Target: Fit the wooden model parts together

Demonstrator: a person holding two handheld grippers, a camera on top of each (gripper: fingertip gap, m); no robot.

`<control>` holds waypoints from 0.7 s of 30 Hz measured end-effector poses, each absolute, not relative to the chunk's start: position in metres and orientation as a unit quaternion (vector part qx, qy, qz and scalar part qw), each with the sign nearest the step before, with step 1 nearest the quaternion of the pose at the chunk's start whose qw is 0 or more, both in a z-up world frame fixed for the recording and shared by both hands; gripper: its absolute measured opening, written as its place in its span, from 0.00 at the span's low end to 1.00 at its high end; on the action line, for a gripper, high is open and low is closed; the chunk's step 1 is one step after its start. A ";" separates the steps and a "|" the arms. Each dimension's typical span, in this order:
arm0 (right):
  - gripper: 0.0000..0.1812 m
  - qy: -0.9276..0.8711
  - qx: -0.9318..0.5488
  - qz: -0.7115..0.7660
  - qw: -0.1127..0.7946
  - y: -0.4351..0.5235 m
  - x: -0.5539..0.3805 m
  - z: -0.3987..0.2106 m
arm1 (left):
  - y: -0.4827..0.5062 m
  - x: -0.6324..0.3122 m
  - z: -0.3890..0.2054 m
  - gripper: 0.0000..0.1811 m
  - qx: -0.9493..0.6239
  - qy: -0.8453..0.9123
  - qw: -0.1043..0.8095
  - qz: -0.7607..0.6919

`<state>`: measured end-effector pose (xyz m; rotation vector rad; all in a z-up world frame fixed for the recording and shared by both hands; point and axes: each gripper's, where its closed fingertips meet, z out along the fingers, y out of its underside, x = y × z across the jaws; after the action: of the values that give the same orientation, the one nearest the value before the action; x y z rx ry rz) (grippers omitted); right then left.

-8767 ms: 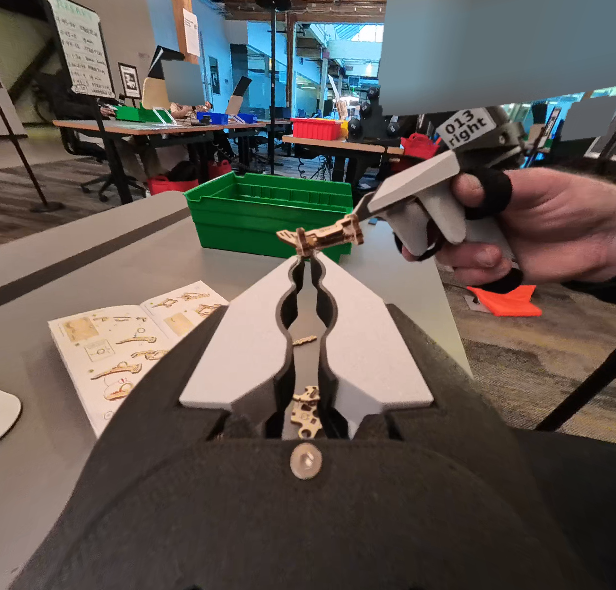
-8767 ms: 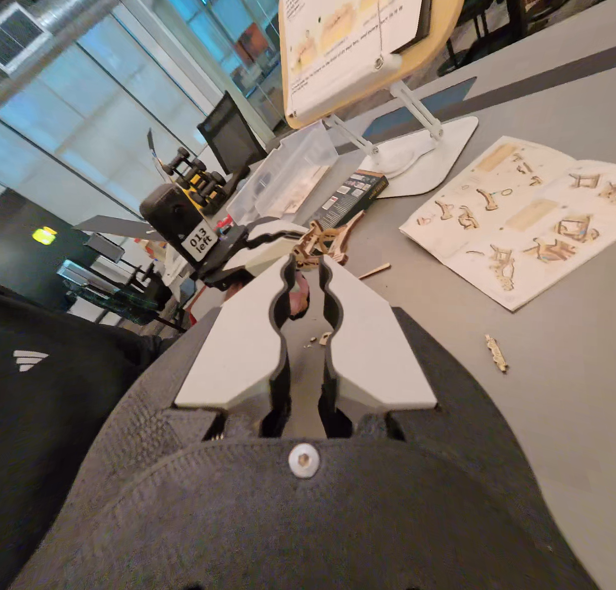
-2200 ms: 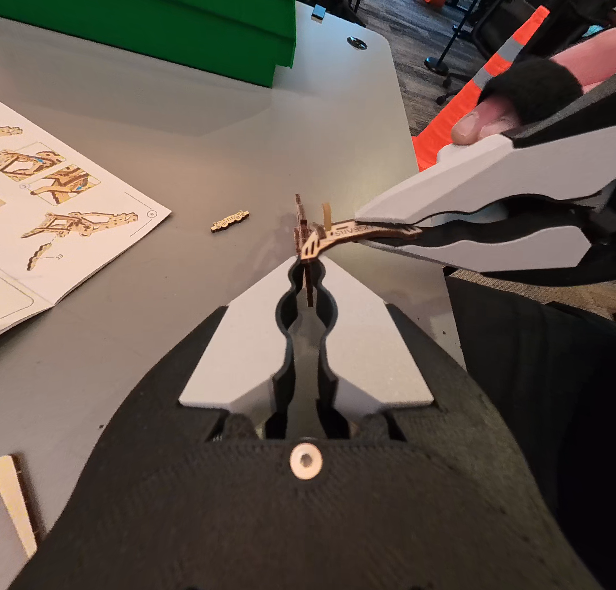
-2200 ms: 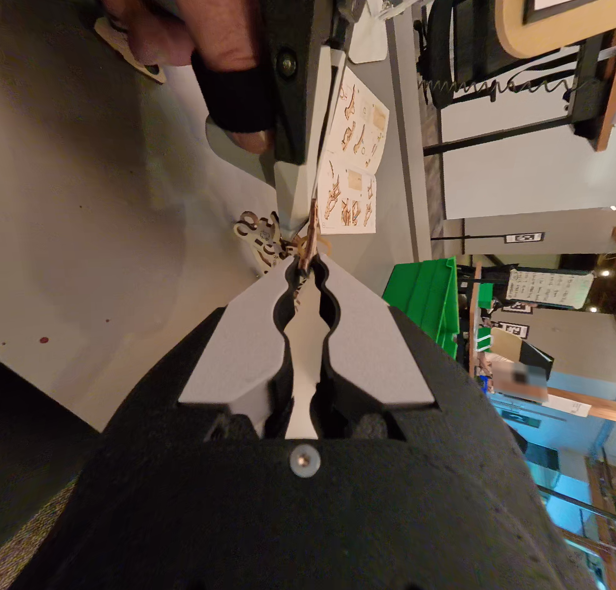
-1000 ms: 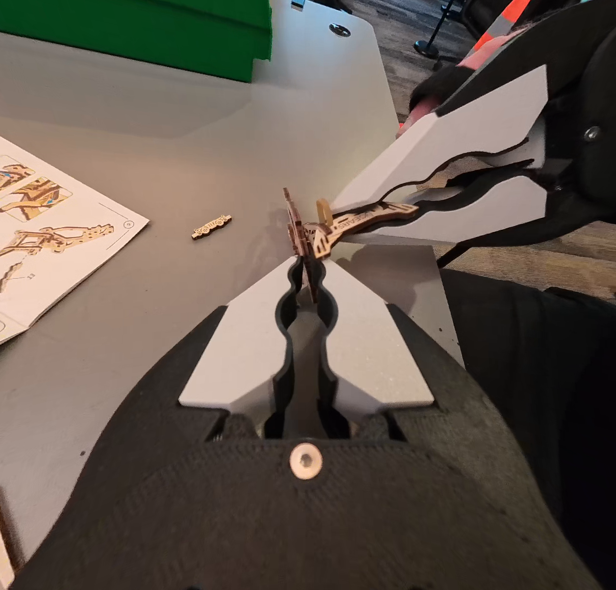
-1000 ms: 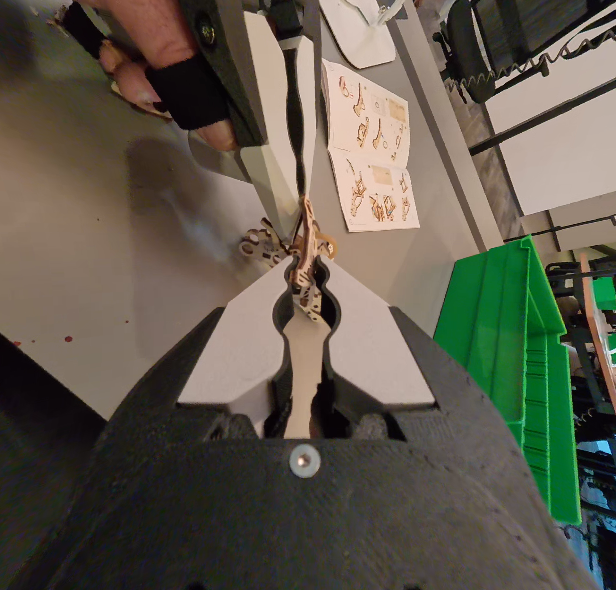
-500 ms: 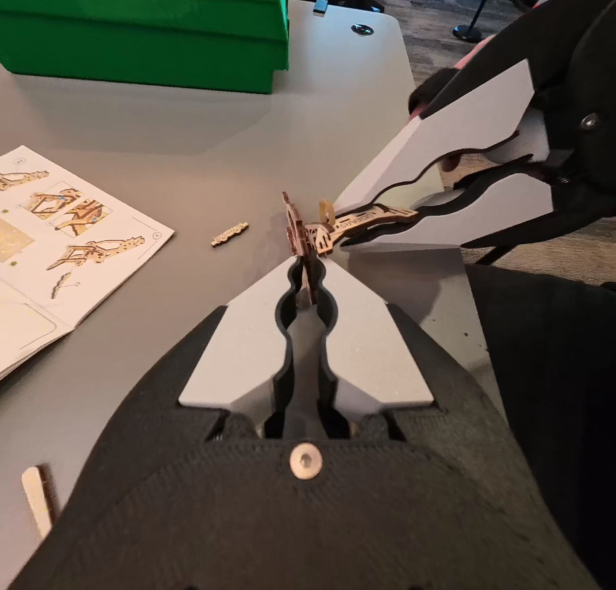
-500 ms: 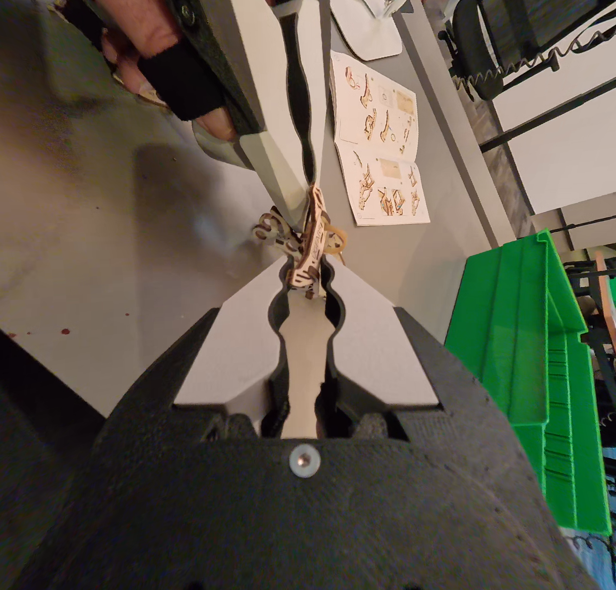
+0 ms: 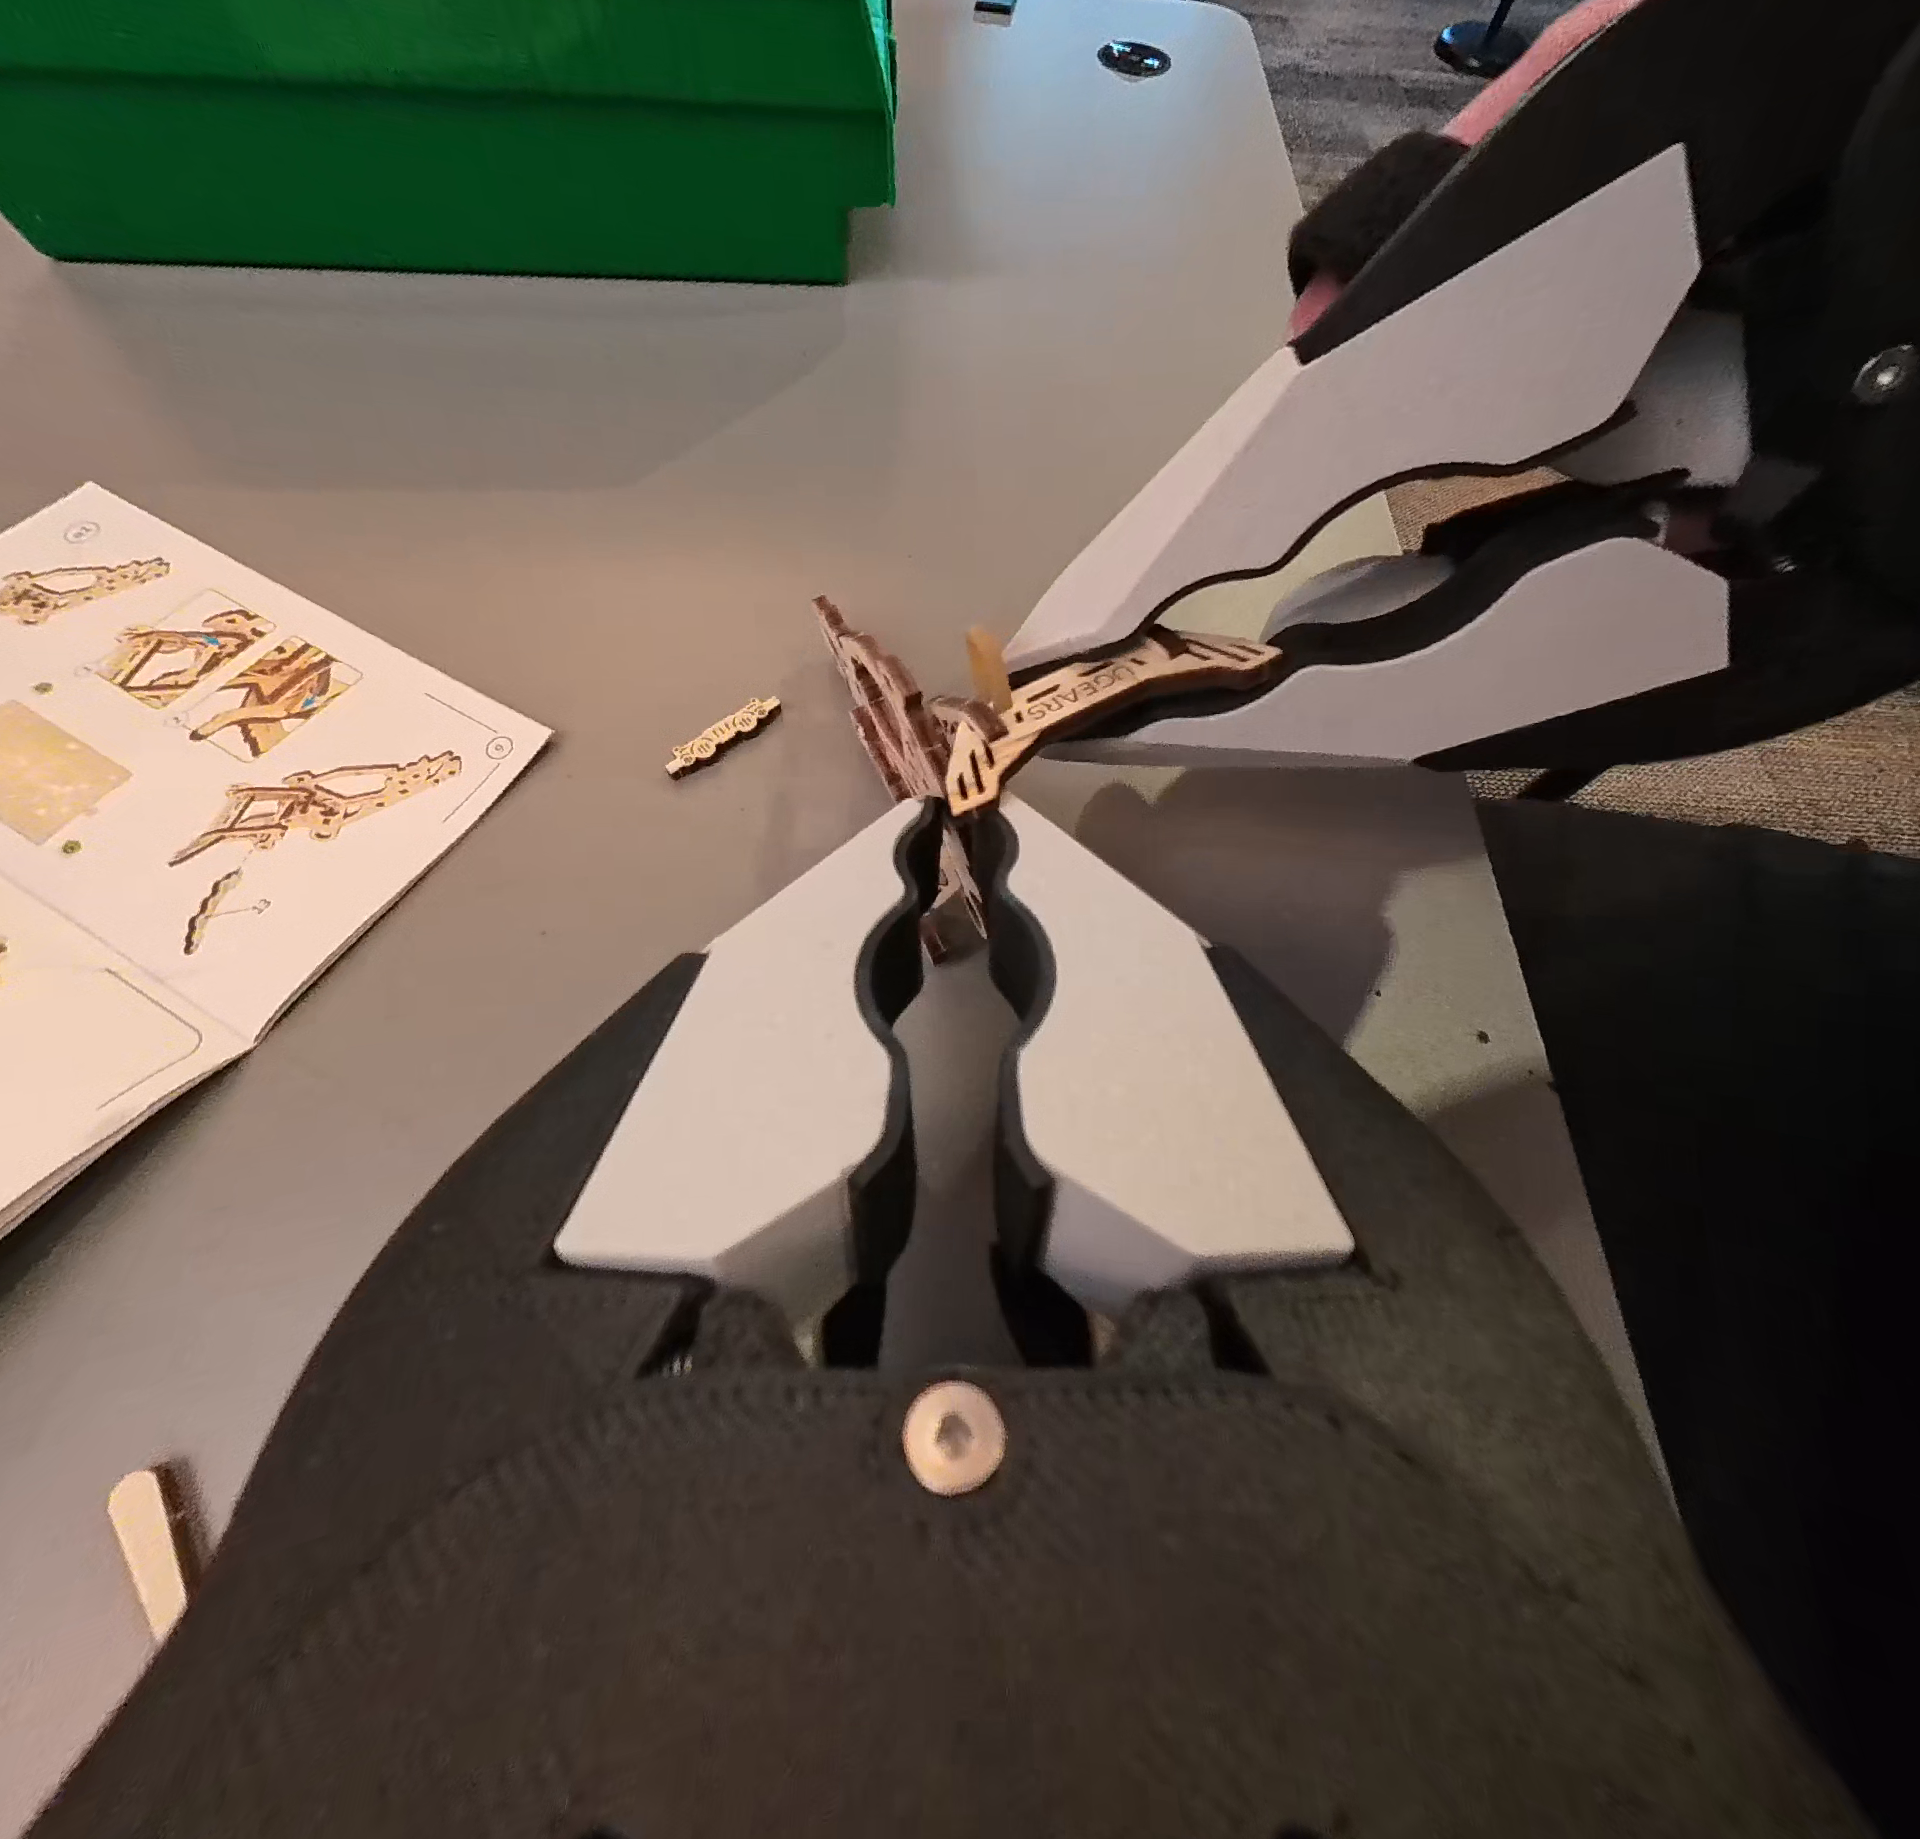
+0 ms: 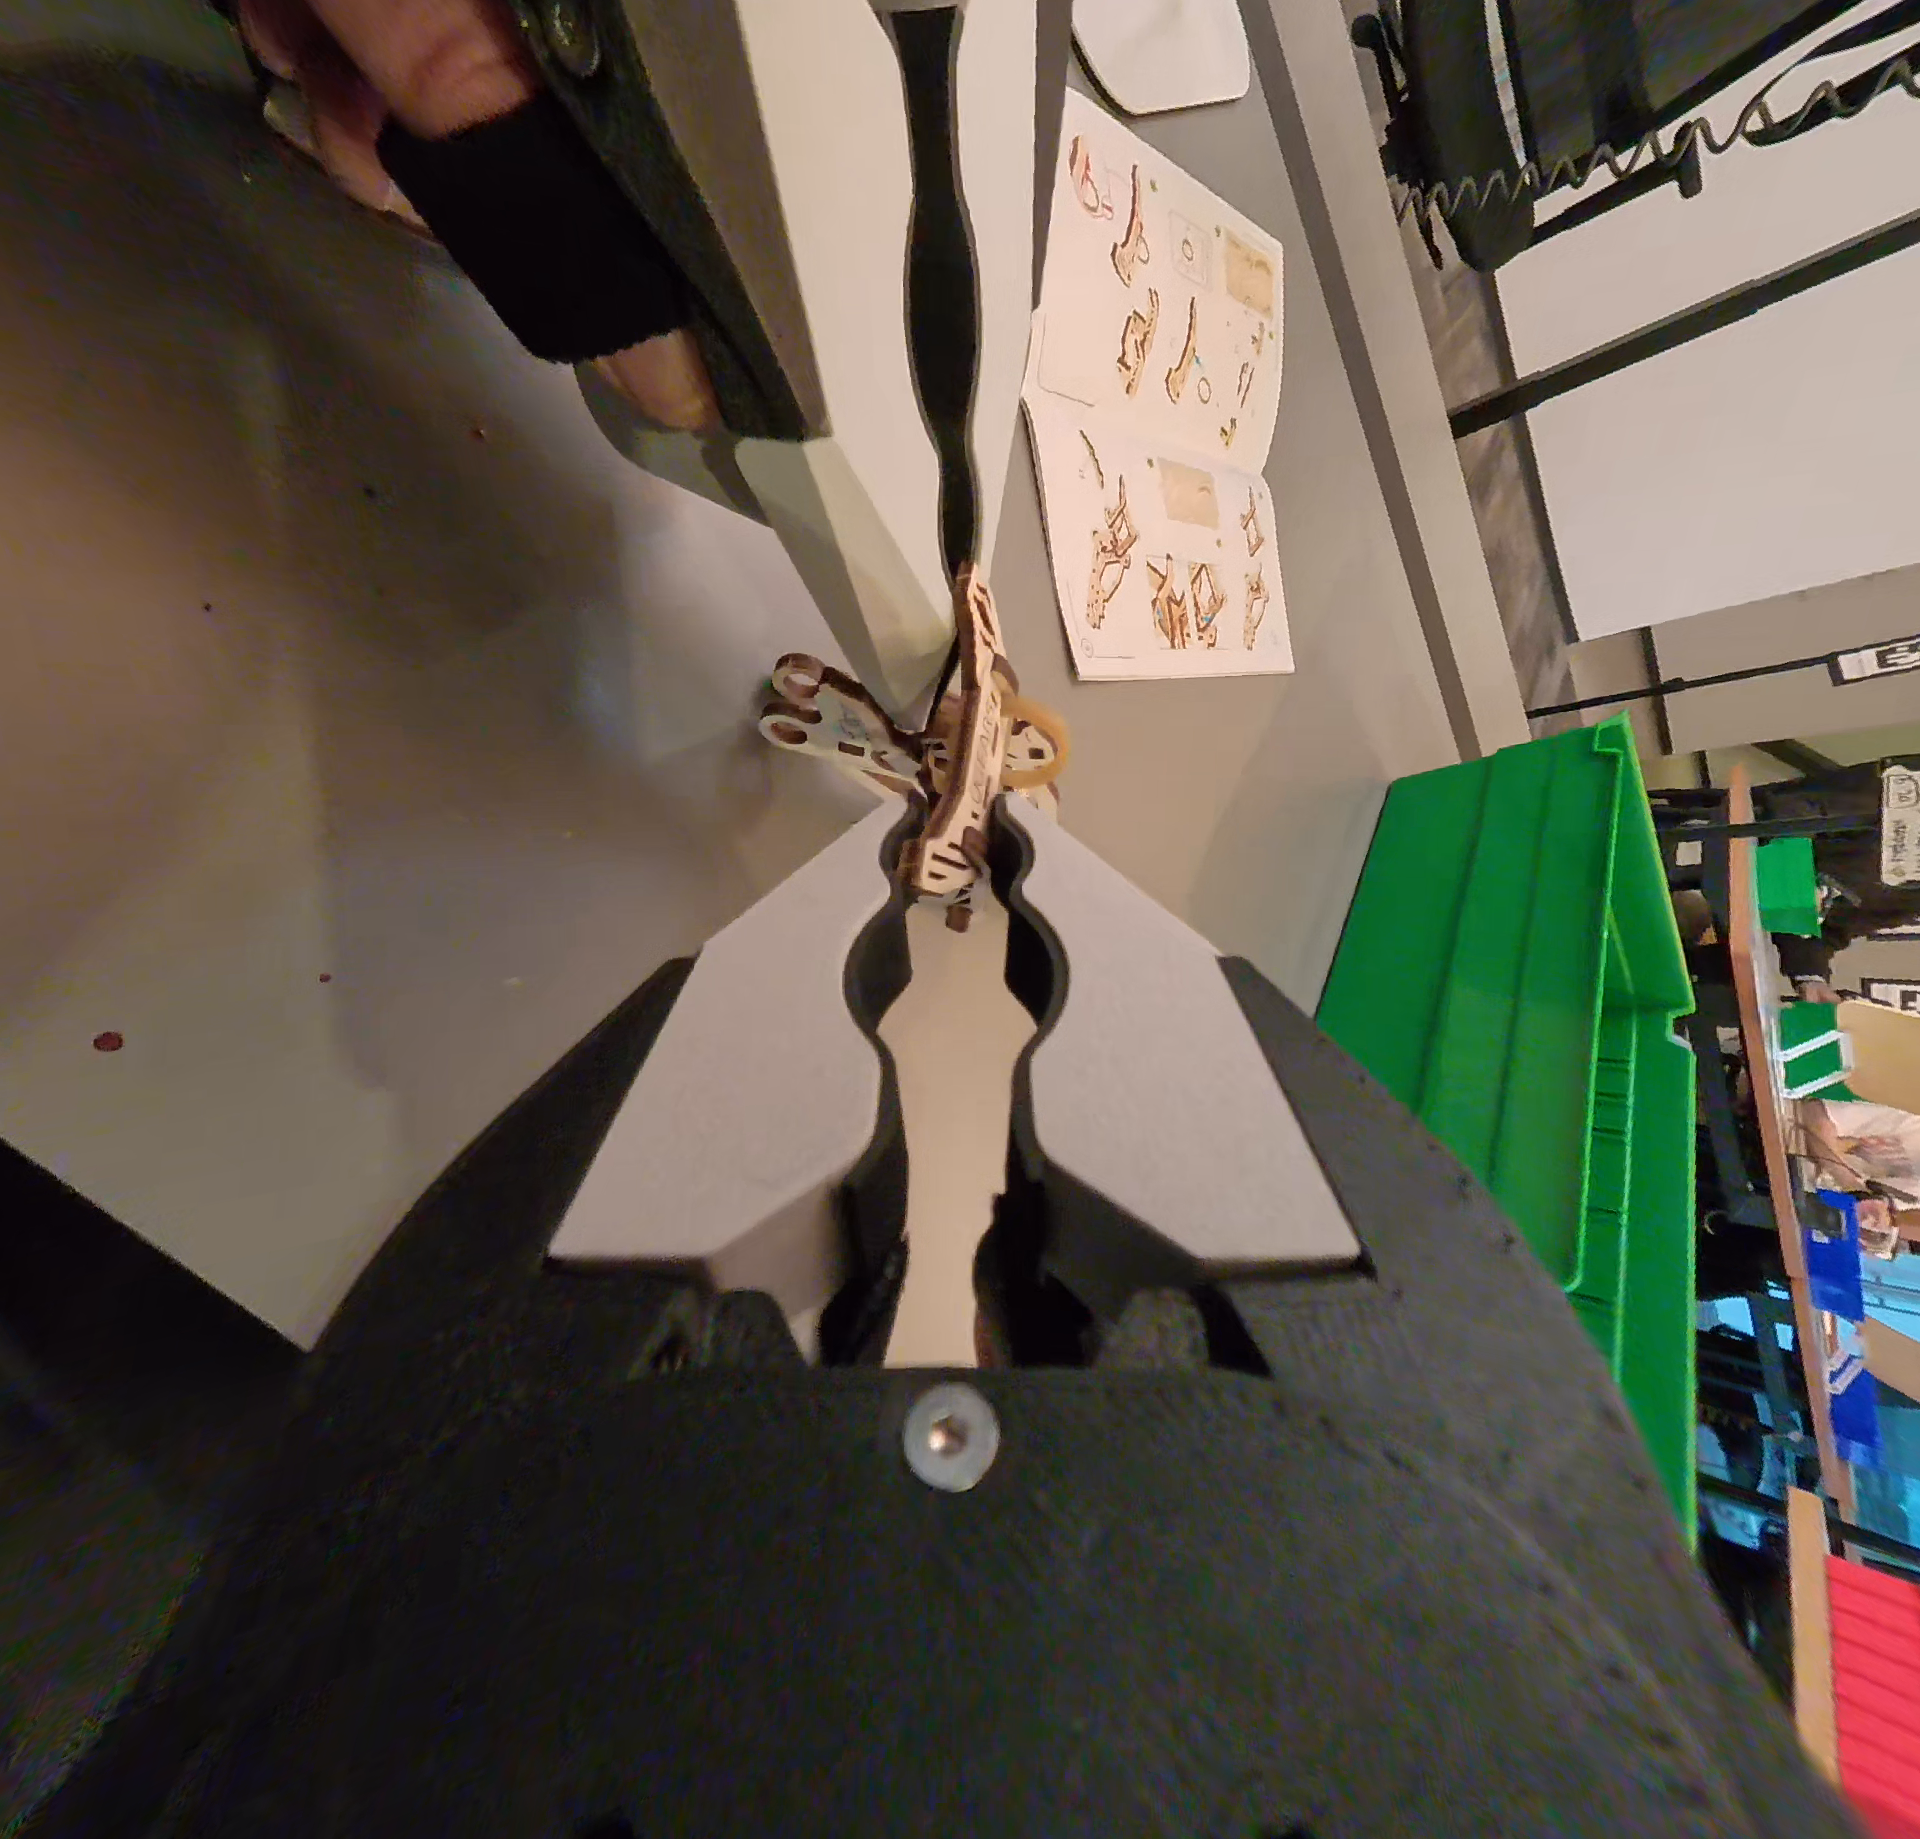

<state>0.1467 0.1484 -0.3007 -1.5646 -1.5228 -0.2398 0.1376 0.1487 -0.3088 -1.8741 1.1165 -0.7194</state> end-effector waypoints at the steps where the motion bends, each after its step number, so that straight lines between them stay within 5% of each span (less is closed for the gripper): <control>1: 0.05 -0.620 -0.632 -0.100 0.454 0.148 0.147 -0.300 | 0.148 0.138 -0.309 0.01 -0.743 0.445 0.408 -0.288; 21: 0.05 -0.652 -0.602 -0.103 0.449 0.154 0.148 -0.301 | 0.142 0.140 -0.308 0.08 -0.726 0.469 0.382 -0.328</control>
<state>0.1484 0.1542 -0.3011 -1.4894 -1.6133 -0.2560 0.1404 0.1422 -0.3084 -1.8522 1.1957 -0.8376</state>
